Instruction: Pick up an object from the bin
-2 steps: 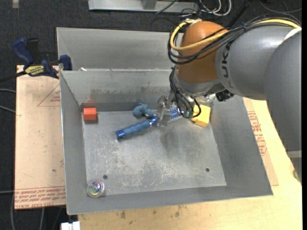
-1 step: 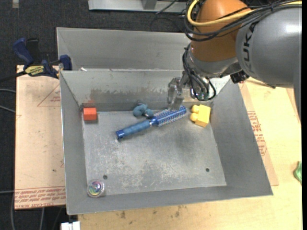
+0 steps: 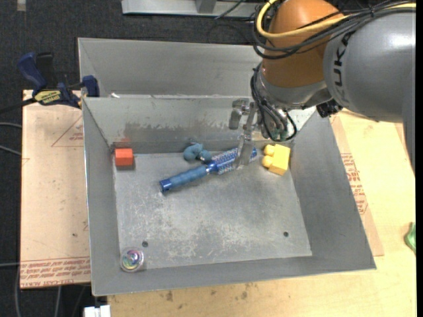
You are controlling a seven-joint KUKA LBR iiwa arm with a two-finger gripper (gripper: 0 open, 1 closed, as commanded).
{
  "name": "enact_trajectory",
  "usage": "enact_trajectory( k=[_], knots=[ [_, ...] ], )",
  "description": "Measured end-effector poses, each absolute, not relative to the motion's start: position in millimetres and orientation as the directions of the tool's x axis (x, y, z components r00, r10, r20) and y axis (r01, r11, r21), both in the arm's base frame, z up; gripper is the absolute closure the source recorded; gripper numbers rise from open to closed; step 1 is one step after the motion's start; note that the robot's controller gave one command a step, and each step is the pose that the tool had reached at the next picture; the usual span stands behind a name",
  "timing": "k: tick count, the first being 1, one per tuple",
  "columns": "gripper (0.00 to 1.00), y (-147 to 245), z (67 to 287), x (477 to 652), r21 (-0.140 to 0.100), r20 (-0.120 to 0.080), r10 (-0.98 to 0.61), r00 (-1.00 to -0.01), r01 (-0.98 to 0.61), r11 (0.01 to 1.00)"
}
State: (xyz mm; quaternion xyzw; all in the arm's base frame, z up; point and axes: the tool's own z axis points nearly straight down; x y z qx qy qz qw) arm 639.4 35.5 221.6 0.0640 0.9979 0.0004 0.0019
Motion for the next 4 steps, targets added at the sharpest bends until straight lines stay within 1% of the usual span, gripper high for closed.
enact_trajectory(
  k=[1, 2, 3, 4],
  knots=[
    [0.0, 49.8, 82.5, 643.8, 0.0, 0.004, 0.297, -0.955, 0.297, 0.955],
    [1.0, 49.3, 86.1, 644.8, 0.0, 0.0, 0.296, -0.955, 0.296, 0.955],
    [1.0, 42.9, 119.9, 631.2, 0.0, 0.0, 0.285, -0.958, 0.285, 0.958],
    [1.0, 43.0, 154.2, 587.5, 0.0, 0.0, 0.137, -0.991, 0.137, 0.991]
  ],
)
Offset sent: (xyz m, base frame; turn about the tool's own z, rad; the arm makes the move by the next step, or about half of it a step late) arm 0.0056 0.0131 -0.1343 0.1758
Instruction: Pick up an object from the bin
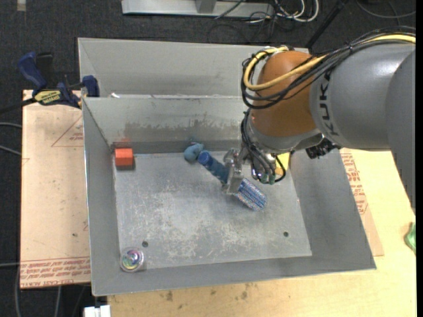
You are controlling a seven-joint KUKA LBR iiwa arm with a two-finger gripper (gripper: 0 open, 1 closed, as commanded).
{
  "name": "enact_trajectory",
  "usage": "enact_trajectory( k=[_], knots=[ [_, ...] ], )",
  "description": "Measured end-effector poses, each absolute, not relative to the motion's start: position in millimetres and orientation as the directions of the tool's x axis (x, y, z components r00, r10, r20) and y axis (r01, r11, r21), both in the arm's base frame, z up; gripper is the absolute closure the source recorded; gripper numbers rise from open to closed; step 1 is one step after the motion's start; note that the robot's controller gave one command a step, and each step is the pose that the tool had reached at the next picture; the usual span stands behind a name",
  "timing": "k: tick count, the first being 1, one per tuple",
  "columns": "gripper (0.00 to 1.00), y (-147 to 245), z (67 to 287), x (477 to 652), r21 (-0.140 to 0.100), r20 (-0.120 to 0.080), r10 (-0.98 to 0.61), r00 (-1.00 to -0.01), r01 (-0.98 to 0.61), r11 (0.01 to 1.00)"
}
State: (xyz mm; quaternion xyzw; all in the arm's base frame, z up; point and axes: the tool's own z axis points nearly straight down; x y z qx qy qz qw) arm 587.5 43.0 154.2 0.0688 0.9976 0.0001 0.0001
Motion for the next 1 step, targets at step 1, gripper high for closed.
enact_trajectory(
  k=[1],
  knots=[
    [1.0, 33.4, 200.3, 573.5, 0.002, -0.004, 0.181, -0.984, 0.181, 0.984]
  ],
)
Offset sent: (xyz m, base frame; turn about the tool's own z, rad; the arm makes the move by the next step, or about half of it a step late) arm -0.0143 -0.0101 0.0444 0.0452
